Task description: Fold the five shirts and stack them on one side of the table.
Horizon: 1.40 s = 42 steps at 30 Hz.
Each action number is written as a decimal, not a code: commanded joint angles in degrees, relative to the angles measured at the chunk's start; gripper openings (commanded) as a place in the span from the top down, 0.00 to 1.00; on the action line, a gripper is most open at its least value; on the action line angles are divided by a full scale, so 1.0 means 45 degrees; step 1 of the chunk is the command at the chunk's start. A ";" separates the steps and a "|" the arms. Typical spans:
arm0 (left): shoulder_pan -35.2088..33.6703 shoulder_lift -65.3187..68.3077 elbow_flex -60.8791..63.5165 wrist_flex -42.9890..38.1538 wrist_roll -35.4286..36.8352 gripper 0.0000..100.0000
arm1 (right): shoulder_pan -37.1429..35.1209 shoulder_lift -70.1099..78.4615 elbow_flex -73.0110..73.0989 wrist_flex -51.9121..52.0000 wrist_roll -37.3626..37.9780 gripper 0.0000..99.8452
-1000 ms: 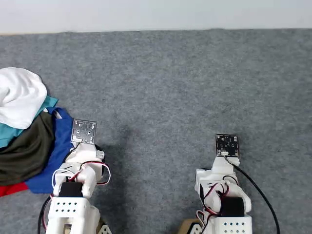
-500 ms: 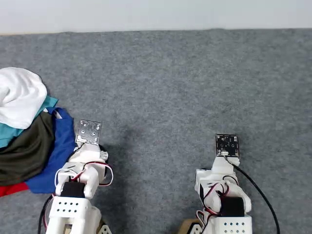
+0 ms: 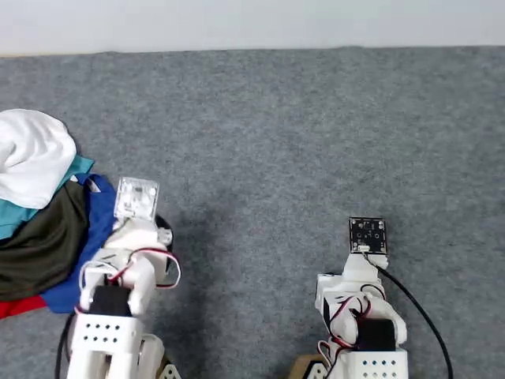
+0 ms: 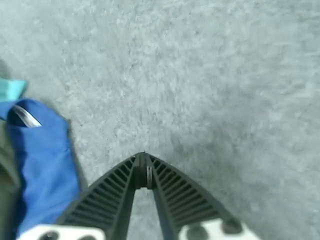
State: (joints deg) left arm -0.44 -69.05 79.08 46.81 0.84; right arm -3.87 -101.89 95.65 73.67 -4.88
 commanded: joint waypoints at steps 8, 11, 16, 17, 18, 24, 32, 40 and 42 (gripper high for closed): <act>0.0078 0.0039 -0.4933 0.4943 0.0059 1.00 | 0.0049 -0.0049 0.0195 0.0029 -0.0039 0.99; 0.0000 0.0039 -0.5734 0.5900 0.0059 1.00 | 0.0049 -0.0049 0.0195 0.0029 -0.0039 0.99; -0.0098 0.0860 -0.7668 0.7424 0.0234 1.00 | 0.0049 -0.0049 0.0195 0.0029 -0.0039 0.99; -0.0352 0.1387 -0.8254 0.7834 0.0527 1.00 | 0.0049 -0.0049 0.0195 0.0029 -0.0039 0.99; -0.0606 0.1993 -0.8860 0.8264 0.0762 1.00 | 0.0049 -0.0049 0.0195 0.0029 -0.0039 0.99; -0.0977 0.5802 -1.2259 1.0569 0.0195 1.00 | 0.0049 -0.0049 0.0195 0.0029 -0.0039 0.99; -0.1016 0.7228 -1.4037 1.1683 -0.1973 1.00 | 0.0049 -0.0049 0.0195 0.0029 -0.0039 0.99; -0.2969 0.7306 -1.4701 1.1917 -0.1758 1.00 | 0.0010 -0.0049 0.0195 0.0029 -0.0039 0.99; -0.3634 0.7424 -1.4838 1.1917 -0.1895 1.00 | -0.0010 -0.0049 0.0195 0.0029 -0.0039 0.99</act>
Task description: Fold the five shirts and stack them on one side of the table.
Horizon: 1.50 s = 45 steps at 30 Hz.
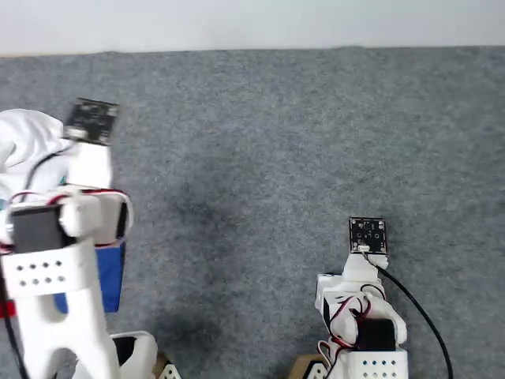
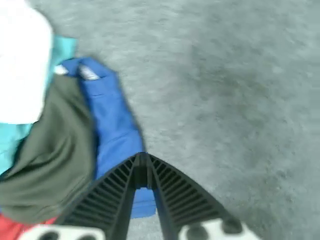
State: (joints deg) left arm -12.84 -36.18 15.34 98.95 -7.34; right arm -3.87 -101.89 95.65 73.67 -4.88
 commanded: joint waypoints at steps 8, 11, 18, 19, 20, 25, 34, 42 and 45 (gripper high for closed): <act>-0.2716 0.1915 -0.0713 0.0332 -0.1582 1.00 | -0.0029 -0.0049 0.0195 0.0029 -0.0098 0.99; -0.3009 0.2637 -0.0713 0.0332 -0.2481 1.00 | -0.0029 -0.0049 0.0195 0.0010 -0.0098 0.99; -0.2930 0.4181 0.0264 0.0313 -0.2716 1.00 | -0.0029 -0.0049 0.0195 0.0010 -0.0098 0.99; -0.2930 0.4454 0.0537 0.0313 -0.2852 1.00 | -0.0029 -0.0049 0.0195 0.0010 -0.0098 0.99; -0.2950 0.4728 0.0811 0.0293 -0.3067 1.00 | -0.0029 -0.0049 0.0195 0.0010 -0.0098 0.99; -0.3595 0.5529 0.2061 -0.0547 -0.3477 0.99 | -0.0029 -0.0049 0.0195 0.0010 -0.0059 0.99; -0.4611 0.5607 0.4327 -0.2989 -0.3810 0.83 | -0.0029 -0.0049 0.0195 0.0010 -0.0059 0.99; -0.4728 0.5626 0.6965 -0.5665 -0.4747 0.83 | -0.0029 -0.0049 0.0195 0.0010 -0.0078 0.99; -0.4689 0.5626 0.7433 -0.6252 -0.4747 0.83 | -0.0029 -0.0049 0.0195 0.0010 -0.0078 0.99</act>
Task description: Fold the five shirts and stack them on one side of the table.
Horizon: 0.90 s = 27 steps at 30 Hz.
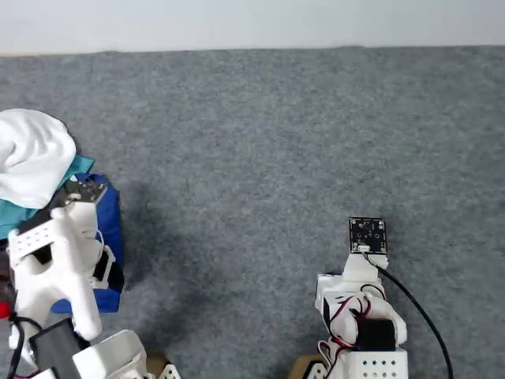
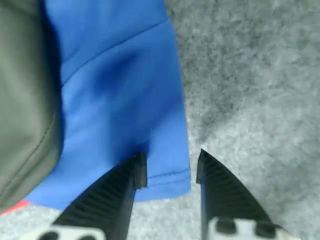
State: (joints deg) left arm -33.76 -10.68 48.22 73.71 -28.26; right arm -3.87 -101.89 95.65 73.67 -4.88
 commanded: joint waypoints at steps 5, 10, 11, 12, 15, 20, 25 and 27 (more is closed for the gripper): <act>-0.0039 -0.0020 0.0576 -0.1192 -0.0098 0.83 | -0.0029 -0.0049 0.0195 0.0010 -0.0098 0.99; -0.0059 0.0449 0.0772 -0.1836 -0.0039 0.83 | -0.0029 -0.0049 0.0195 0.0010 -0.0098 0.99; -0.0059 0.0781 0.0713 -0.1934 -0.0039 0.85 | -0.0029 -0.0049 0.0195 0.0010 -0.0098 0.99; -0.0059 0.1211 0.0654 -0.2051 -0.0039 0.87 | -0.0029 -0.0049 0.0195 0.0010 -0.0098 0.99; -0.0039 0.2403 -0.0049 -0.1895 -0.0039 0.94 | -0.0029 -0.0049 0.0195 0.0010 -0.0098 0.99; -0.0039 0.3985 -0.1534 -0.0899 -0.0059 1.00 | -0.0029 -0.0049 0.0195 0.0010 -0.0098 0.99; -0.0020 0.3184 -0.2315 0.0449 -0.0059 1.00 | -0.0029 -0.0049 0.0195 0.0010 -0.0098 0.99; -0.0020 0.2266 -0.2628 0.1153 -0.0039 1.00 | -0.0029 -0.0049 0.0195 0.0010 -0.0098 0.99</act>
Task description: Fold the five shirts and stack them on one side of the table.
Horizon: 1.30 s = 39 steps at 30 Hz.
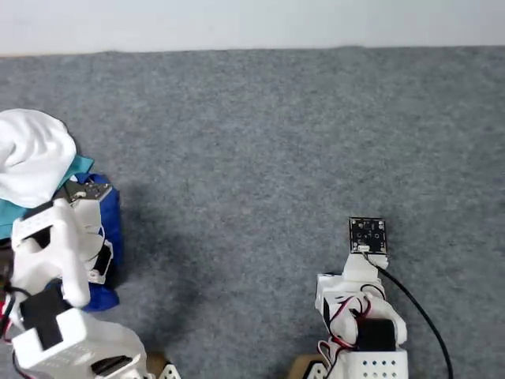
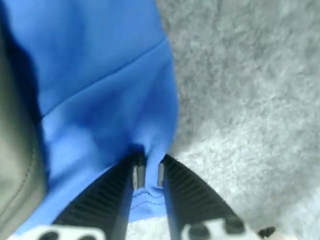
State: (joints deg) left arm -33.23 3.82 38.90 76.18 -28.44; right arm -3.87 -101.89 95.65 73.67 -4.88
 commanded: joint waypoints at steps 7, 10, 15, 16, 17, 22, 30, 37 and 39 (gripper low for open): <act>0.1114 -0.5919 -0.2139 0.3438 0.0059 1.00 | -0.0029 -0.0049 0.0195 0.0010 -0.0098 0.99; 0.1993 -0.8244 -0.3292 0.4044 0.0977 1.00 | -0.0029 -0.0049 0.0195 0.0010 -0.0098 0.99; 0.3497 -1.0647 -0.5031 0.4005 0.2891 1.00 | -0.0029 -0.0049 0.0195 0.0010 -0.0098 0.99; 0.3810 -1.0764 -0.5382 0.4005 0.3067 1.00 | -0.0029 -0.0049 0.0195 0.0010 -0.0098 0.99; 0.4044 -1.0764 -0.5753 0.4005 0.3165 1.00 | -0.0029 -0.0049 0.0195 0.0010 -0.0098 0.99; 0.4396 -1.0393 -0.8078 0.2950 0.3595 1.00 | -0.0029 -0.0049 0.0195 0.0010 -0.0098 0.99; 0.5197 -0.8459 -1.0930 0.5079 0.2911 1.00 | -0.0029 -0.0049 0.0195 0.0010 -0.0098 0.99; 0.3673 -0.8576 -0.7980 0.5451 0.2716 1.00 | -0.0029 -0.0049 0.0195 0.0010 -0.0098 0.99; 0.3477 -0.8811 -0.6418 0.5431 0.2247 1.00 | -0.0029 -0.0049 0.0195 0.0010 -0.0098 0.99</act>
State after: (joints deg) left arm -16.26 -33.89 2.59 99.03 -16.13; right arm -3.87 -101.89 95.65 73.67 -4.88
